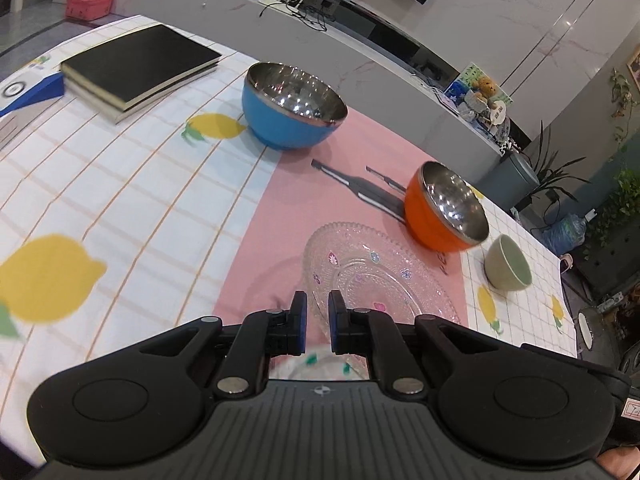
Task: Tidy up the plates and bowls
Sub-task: 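Carry the glass plate over the Fruity plate with the right gripper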
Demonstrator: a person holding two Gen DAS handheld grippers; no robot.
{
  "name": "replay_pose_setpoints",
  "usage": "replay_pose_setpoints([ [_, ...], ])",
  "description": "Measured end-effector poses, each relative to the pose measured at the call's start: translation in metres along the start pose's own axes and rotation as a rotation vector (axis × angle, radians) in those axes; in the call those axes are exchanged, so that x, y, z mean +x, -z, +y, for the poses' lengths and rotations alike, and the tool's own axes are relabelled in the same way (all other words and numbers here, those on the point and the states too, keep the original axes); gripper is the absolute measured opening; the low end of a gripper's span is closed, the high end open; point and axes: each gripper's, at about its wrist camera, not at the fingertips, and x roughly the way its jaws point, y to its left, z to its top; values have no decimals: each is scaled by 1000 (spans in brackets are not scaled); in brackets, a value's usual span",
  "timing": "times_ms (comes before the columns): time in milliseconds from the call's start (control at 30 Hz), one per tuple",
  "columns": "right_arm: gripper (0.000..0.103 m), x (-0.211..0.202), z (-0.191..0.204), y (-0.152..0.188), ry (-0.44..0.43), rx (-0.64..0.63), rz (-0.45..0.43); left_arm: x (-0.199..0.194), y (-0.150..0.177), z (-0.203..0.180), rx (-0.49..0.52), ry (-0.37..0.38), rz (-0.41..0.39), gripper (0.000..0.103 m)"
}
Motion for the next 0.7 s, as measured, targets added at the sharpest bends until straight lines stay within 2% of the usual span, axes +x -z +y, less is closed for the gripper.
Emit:
replay_pose_setpoints([
  [333,8,-32,-17,35,-11,32,39,-23,40,1,-35,10,63,12],
  [467,7,-37,-25,44,-6,54,59,-30,55,-1,-19,7,78,12],
  [700,7,-36,-25,52,13,48,88,-31,69,5,-49,1,102,12],
])
